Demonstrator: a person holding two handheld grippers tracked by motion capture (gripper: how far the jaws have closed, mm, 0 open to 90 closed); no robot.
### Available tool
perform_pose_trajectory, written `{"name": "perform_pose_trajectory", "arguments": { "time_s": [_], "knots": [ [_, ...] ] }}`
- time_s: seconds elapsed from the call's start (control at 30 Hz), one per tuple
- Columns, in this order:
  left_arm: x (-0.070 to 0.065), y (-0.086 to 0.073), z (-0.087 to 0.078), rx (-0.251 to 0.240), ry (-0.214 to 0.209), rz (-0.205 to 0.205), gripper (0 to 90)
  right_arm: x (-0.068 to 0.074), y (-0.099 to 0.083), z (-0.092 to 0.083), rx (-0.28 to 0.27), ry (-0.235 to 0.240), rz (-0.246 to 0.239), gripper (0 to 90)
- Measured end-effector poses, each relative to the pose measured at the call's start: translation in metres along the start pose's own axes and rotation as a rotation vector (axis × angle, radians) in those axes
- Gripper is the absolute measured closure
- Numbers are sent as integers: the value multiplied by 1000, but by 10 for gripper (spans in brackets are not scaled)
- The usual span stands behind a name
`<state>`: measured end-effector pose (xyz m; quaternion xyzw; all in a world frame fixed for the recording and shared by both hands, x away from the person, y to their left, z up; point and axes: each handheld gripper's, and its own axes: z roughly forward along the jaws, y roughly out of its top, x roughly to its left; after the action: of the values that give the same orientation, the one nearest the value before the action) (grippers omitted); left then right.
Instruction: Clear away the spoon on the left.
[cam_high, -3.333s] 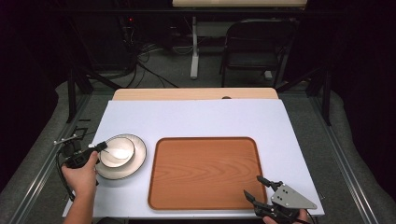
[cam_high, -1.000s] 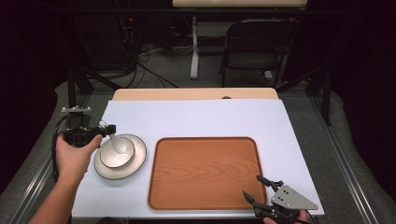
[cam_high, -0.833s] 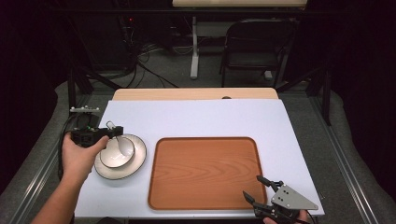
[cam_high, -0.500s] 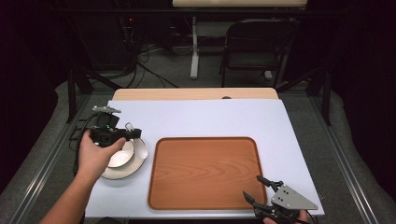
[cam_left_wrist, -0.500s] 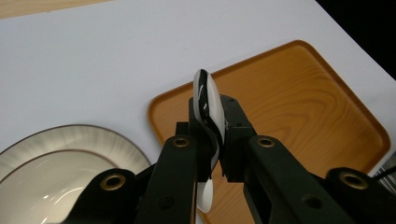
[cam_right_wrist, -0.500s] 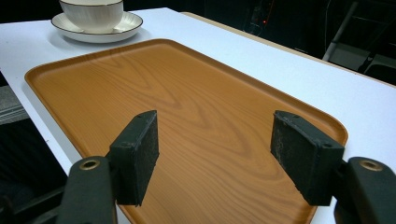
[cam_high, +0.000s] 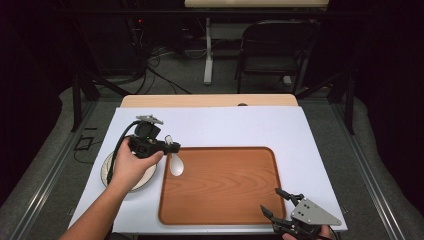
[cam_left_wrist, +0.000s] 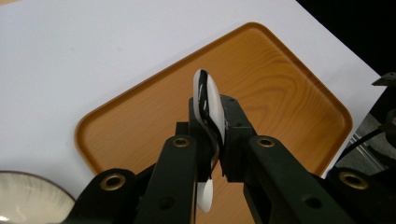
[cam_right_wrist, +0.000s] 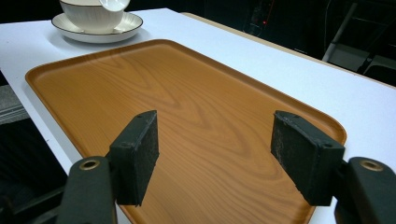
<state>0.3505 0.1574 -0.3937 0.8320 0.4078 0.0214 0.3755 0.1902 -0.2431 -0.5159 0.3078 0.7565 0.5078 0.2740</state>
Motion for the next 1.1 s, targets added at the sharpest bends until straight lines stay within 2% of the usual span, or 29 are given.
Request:
{"name": "perform_pose_trajectory", "arguments": {
  "time_s": [0.2, 0.4, 0.5, 0.83, 1.1],
  "knots": [
    [-7, 1, 14, 32, -28, 17, 853, 0, 0, 0, -1, 0, 0, 320],
    [-10, -3, 28, 64, -56, 18, 853, 0, 0, 0, -1, 1, 0, 319],
    [-11, -6, 37, 96, -69, 22, 853, 0, 0, 0, 0, 3, 2, 320],
    [-12, -17, 61, 160, -109, 8, 853, 0, 0, 1, 1, 5, 2, 319],
    [-12, -23, 73, 193, -129, 3, 853, 0, 0, 1, 1, 4, 3, 318]
  ]
}}
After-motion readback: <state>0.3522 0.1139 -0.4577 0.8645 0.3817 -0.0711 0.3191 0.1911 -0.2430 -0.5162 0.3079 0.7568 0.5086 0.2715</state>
